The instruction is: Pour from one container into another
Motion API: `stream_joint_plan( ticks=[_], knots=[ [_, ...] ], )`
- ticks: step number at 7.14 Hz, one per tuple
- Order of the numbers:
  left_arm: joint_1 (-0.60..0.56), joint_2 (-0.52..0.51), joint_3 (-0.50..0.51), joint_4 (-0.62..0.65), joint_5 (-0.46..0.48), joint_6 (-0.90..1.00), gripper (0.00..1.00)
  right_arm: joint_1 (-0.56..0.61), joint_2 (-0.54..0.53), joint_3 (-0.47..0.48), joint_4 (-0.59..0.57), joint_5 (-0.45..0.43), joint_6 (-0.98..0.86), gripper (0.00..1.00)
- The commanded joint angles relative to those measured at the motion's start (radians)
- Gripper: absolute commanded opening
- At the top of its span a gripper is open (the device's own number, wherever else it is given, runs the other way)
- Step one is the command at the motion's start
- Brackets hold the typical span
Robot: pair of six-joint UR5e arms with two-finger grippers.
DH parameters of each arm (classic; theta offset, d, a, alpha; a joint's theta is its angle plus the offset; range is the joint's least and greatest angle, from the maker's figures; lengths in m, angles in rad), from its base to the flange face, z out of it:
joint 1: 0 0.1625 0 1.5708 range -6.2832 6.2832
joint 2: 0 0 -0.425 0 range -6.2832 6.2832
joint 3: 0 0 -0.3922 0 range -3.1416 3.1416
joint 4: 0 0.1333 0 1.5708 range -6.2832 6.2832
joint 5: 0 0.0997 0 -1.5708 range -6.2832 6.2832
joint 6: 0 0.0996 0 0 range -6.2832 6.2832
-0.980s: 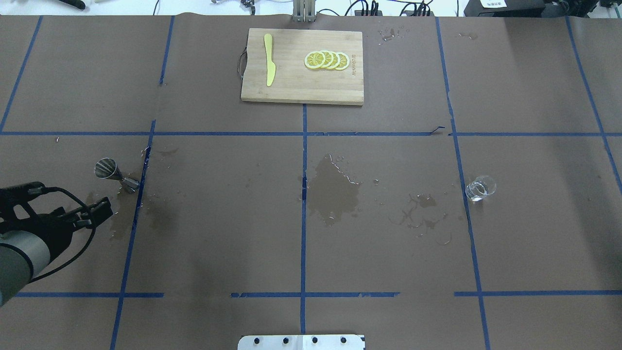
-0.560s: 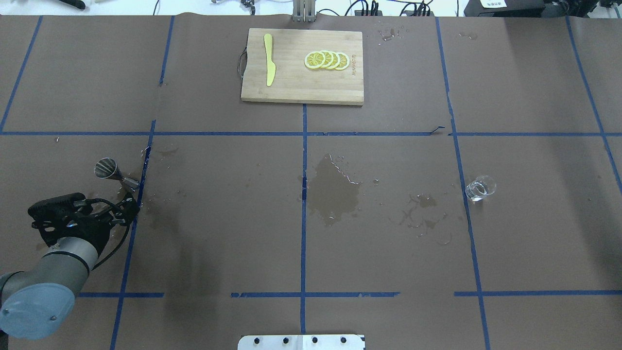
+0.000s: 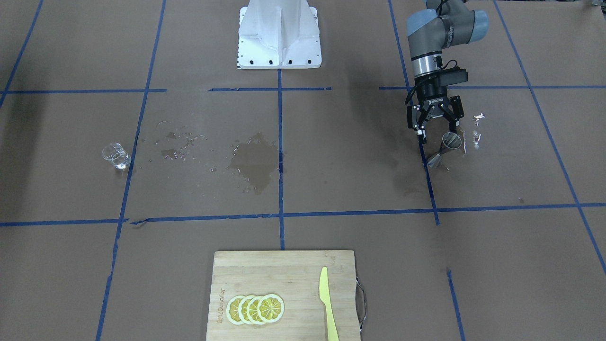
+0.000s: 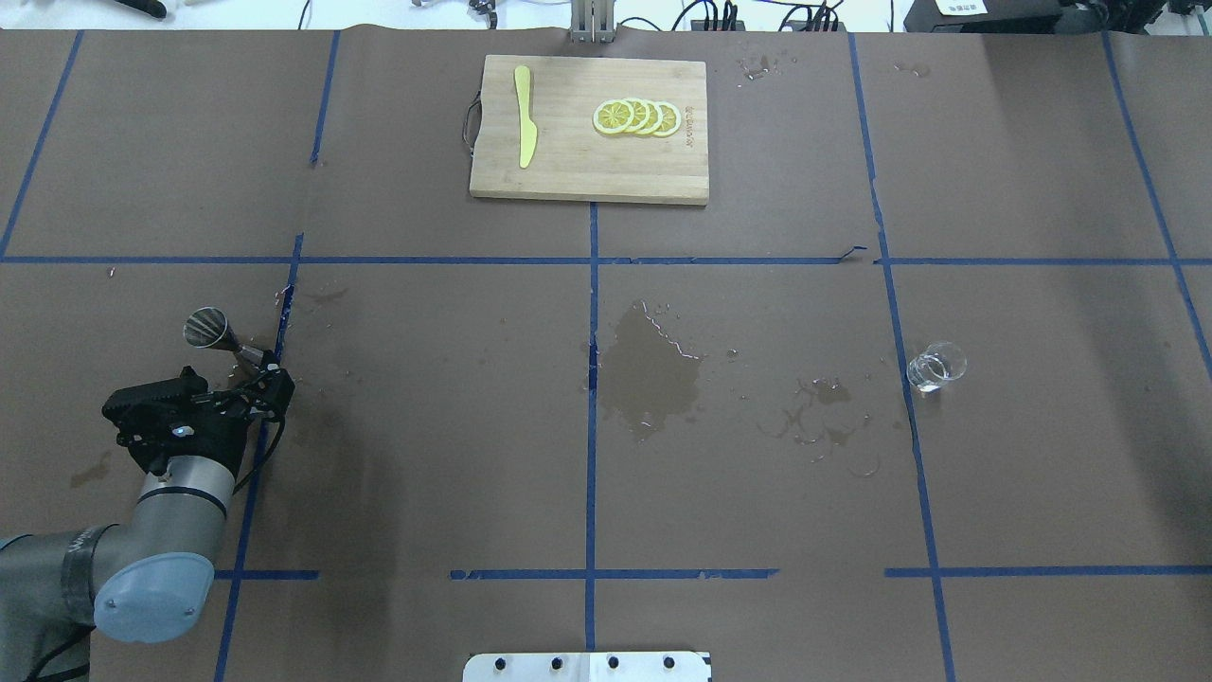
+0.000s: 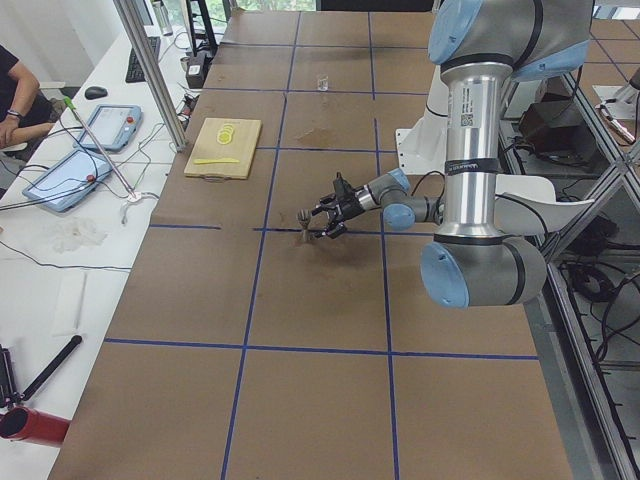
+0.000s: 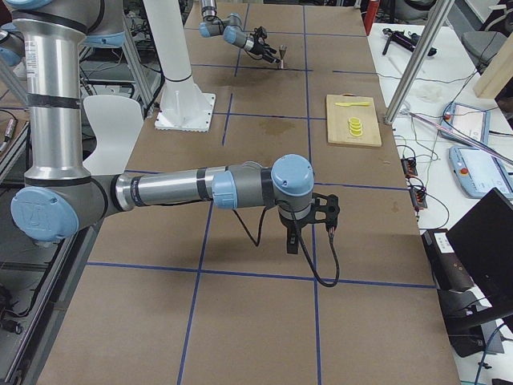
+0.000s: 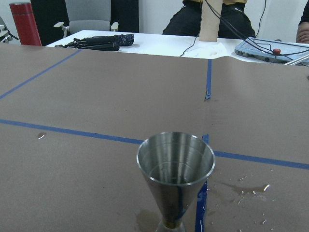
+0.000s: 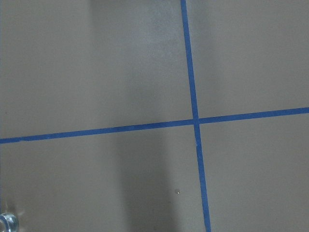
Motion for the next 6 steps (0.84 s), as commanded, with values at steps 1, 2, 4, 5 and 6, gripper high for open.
stream_joint_plan(
  ticks=[1,2,4,5,6],
  knots=[
    [-0.001,-0.039,0.051,0.003,0.041,0.001,0.94,-0.001,-0.001,0.000,0.000,0.000,0.001,1.00],
    [-0.006,-0.038,0.054,0.003,0.041,0.003,0.88,-0.001,-0.001,0.000,0.000,0.000,0.001,1.00],
    [-0.019,-0.038,0.054,0.003,0.043,0.004,0.83,-0.002,0.001,0.000,0.000,-0.002,0.001,1.00],
    [-0.027,-0.037,0.054,0.003,0.043,0.006,0.82,-0.004,0.001,0.000,0.000,0.000,0.001,1.00],
    [-0.035,-0.038,0.054,0.003,0.043,0.007,0.79,-0.004,0.001,0.000,0.000,0.000,0.001,1.00]
  ],
)
